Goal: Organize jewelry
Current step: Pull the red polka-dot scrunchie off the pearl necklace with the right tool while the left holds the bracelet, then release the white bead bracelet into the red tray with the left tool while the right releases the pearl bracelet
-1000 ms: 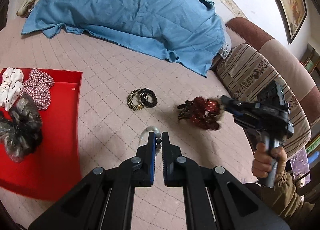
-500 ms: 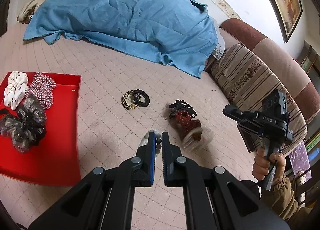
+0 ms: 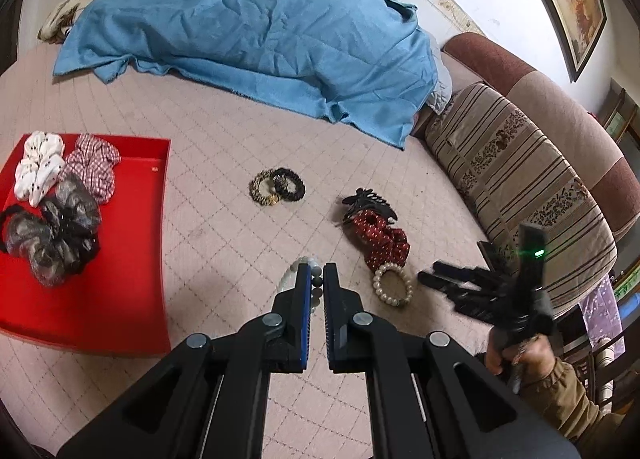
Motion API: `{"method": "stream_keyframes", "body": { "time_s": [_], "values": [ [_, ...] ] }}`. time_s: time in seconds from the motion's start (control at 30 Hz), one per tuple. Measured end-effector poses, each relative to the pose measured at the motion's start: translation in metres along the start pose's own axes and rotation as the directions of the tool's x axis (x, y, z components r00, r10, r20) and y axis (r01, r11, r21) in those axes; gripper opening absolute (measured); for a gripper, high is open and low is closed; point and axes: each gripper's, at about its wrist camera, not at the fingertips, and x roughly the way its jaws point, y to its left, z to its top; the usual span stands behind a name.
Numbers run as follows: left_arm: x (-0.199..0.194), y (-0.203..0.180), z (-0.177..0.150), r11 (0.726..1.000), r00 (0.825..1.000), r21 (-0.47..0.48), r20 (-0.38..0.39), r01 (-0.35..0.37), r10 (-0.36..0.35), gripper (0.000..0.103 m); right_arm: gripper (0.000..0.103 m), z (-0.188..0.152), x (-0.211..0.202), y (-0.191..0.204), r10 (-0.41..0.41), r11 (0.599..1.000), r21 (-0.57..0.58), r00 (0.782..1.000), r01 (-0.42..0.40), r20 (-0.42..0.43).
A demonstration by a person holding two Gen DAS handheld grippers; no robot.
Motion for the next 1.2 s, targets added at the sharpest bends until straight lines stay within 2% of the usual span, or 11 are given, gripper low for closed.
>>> {"method": "stream_keyframes", "body": {
  "time_s": [0.13,0.2,0.23,0.27,0.47,0.77,1.0,1.2],
  "values": [
    [0.000,0.004,-0.002,1.000,1.000,-0.004,-0.004,-0.007,0.007,0.005,0.051,-0.015,0.029,-0.010,-0.081,0.997,0.006,0.996,0.082,-0.041],
    [-0.003,0.007,-0.003,1.000,1.000,-0.008,0.002,-0.010,0.010,0.005,0.027,-0.011,0.041,-0.014,-0.088,0.995,0.030,0.995,0.090,-0.052],
    [-0.005,0.008,-0.003,1.000,1.000,-0.010,0.006,-0.013,0.013,0.005,0.022,-0.011,0.041,-0.014,-0.089,0.995,0.035,0.995,0.091,-0.036],
    [-0.007,0.010,-0.003,1.000,1.000,-0.012,0.010,-0.017,0.017,0.005,0.011,-0.011,0.038,-0.017,-0.078,0.995,0.053,0.996,0.079,-0.033],
    [-0.028,0.022,0.001,0.999,0.998,-0.027,0.053,-0.043,0.044,0.005,0.011,-0.002,0.002,-0.016,0.017,0.989,0.144,0.998,-0.027,0.066],
    [-0.073,0.055,0.003,0.992,0.985,-0.078,0.132,-0.101,0.111,0.005,0.011,0.025,-0.044,0.042,0.106,0.991,0.057,0.980,-0.117,0.168],
    [-0.101,0.099,0.005,0.965,0.957,-0.153,0.164,-0.214,0.238,0.006,0.011,0.046,-0.046,0.089,0.217,0.975,0.004,0.962,-0.220,0.165],
    [-0.107,0.140,0.008,0.927,0.929,-0.202,0.131,-0.317,0.347,0.006,0.011,0.065,-0.033,0.138,0.294,0.956,-0.051,0.947,-0.289,0.131]
  ]
}}
